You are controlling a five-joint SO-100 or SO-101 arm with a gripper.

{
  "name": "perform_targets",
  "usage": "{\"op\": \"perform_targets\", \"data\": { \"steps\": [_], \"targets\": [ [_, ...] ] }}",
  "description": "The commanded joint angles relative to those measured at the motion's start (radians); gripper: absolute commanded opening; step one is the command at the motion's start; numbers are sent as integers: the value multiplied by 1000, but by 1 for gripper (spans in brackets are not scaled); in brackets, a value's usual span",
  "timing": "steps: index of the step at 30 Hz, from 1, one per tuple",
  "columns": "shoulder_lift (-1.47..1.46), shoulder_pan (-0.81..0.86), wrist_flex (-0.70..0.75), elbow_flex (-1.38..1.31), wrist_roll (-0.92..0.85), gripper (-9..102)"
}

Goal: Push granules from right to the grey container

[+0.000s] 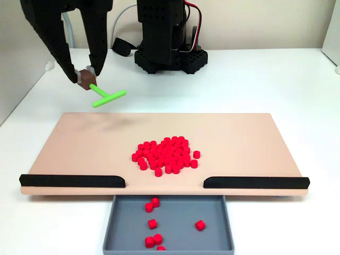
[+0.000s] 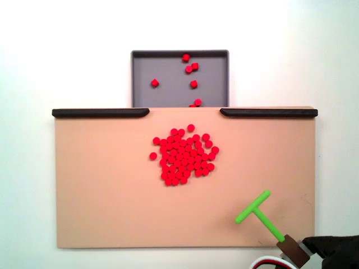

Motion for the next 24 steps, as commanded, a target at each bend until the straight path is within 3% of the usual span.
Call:
{"op": "perform_targets", "data": {
  "steps": [1,7,12,24],
  "targets": [
    [-25,20,3,-75,-212,0],
    [-130,66,3,-192,-515,0],
    [-196,72,3,-255,-669,0],
    [-288,18,2,-331,-641,0]
  ]
}}
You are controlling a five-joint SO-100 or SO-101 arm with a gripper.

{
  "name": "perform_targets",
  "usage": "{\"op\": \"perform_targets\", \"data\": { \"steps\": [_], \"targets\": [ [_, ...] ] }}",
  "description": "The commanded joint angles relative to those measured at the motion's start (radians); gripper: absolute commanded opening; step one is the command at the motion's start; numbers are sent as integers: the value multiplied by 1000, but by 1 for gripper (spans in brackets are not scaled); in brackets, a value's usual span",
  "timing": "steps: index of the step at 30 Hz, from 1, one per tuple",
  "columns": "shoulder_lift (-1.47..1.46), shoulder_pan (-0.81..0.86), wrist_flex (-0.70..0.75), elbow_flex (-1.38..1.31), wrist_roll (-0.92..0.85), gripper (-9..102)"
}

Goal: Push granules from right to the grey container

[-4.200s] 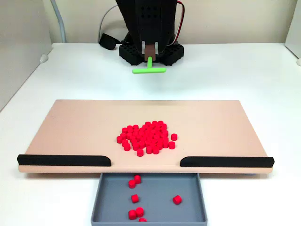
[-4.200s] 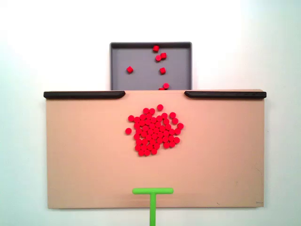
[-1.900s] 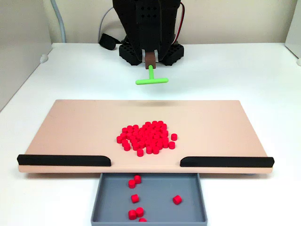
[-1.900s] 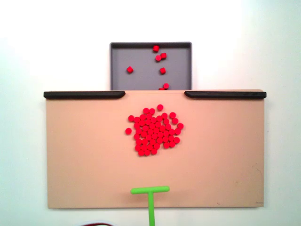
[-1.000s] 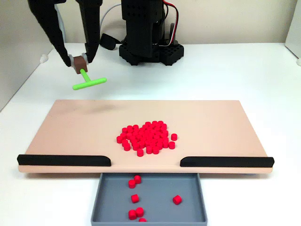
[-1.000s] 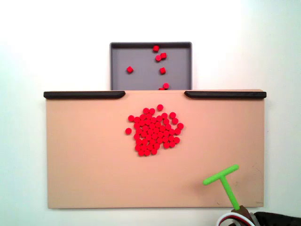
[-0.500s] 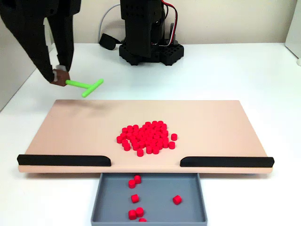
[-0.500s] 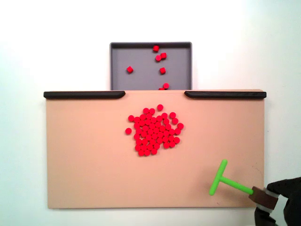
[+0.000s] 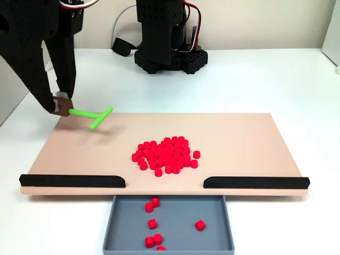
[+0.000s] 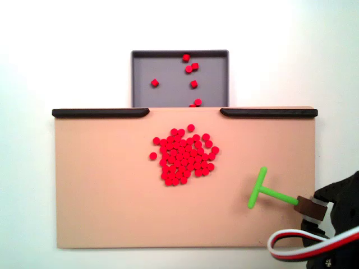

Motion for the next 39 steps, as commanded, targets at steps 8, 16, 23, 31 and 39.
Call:
{"op": "perform_targets", "data": {
  "steps": [8,16,23,31,39],
  "targets": [
    [-29,-32,-15,-55,-189,0],
    [-64,-63,-54,-75,-178,0],
    [-133,-83,-54,-163,-175,0],
    [-146,-106,-54,-183,-156,0],
    [-161,-123,-52,-183,-141,0]
  ]
}}
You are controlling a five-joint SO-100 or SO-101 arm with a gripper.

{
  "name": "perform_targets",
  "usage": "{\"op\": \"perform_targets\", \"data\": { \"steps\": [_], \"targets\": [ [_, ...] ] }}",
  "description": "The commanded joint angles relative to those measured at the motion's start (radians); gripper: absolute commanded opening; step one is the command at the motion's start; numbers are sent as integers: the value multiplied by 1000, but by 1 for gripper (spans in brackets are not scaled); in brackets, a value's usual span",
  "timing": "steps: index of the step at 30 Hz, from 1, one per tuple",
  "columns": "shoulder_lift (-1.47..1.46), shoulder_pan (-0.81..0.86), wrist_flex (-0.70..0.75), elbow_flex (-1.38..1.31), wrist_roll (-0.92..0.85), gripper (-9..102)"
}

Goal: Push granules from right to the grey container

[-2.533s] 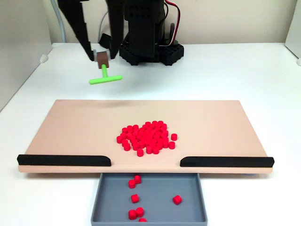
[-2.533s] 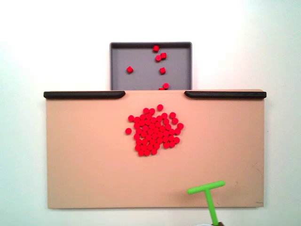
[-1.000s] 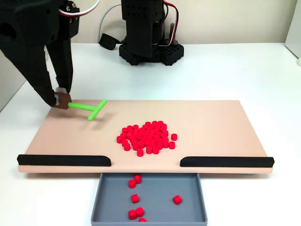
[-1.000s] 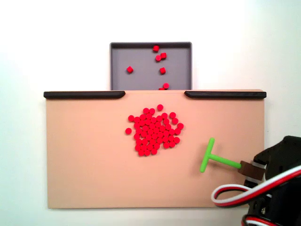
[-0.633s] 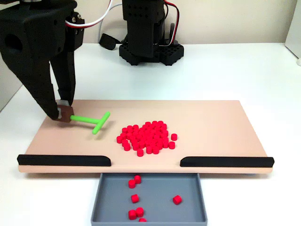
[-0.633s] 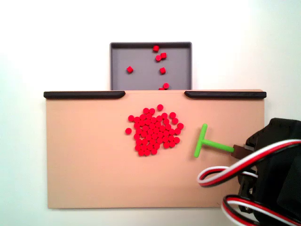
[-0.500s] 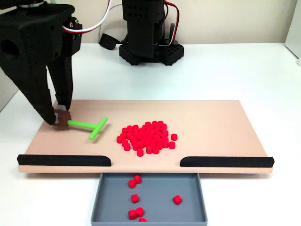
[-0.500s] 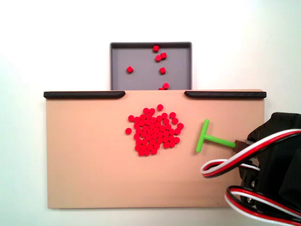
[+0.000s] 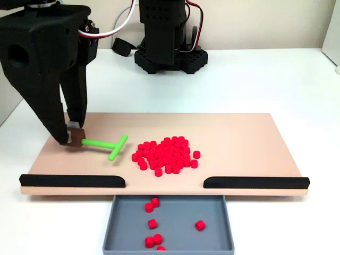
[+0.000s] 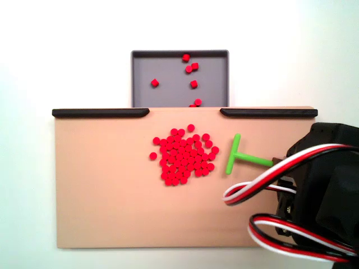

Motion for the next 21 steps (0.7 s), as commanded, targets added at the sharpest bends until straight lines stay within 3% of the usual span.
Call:
{"op": "perform_targets", "data": {
  "steps": [1,21],
  "targets": [
    [2,-12,-2,-34,-138,0],
    [-25,-37,-3,-34,-118,0]
  ]
}}
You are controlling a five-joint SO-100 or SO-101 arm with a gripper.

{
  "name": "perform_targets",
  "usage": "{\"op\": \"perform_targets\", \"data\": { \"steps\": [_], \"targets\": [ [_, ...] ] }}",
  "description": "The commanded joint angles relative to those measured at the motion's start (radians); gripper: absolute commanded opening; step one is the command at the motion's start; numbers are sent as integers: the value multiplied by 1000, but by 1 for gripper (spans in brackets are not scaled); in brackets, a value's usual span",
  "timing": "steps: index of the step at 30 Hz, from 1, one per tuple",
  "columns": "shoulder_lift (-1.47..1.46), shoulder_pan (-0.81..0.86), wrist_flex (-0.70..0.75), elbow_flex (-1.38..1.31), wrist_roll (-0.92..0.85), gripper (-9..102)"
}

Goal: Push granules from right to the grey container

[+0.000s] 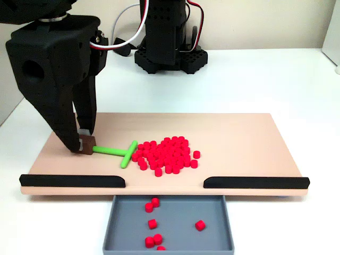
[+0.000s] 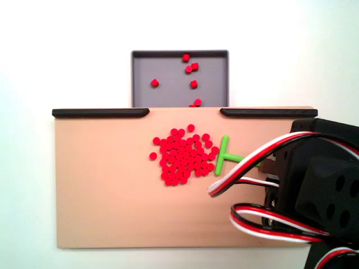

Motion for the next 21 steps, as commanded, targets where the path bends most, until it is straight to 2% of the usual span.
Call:
{"op": "perform_targets", "data": {
  "steps": [1,21],
  "targets": [
    [9,-11,-3,-32,-114,0],
    [17,-29,-2,-32,-25,0]
  ]
}}
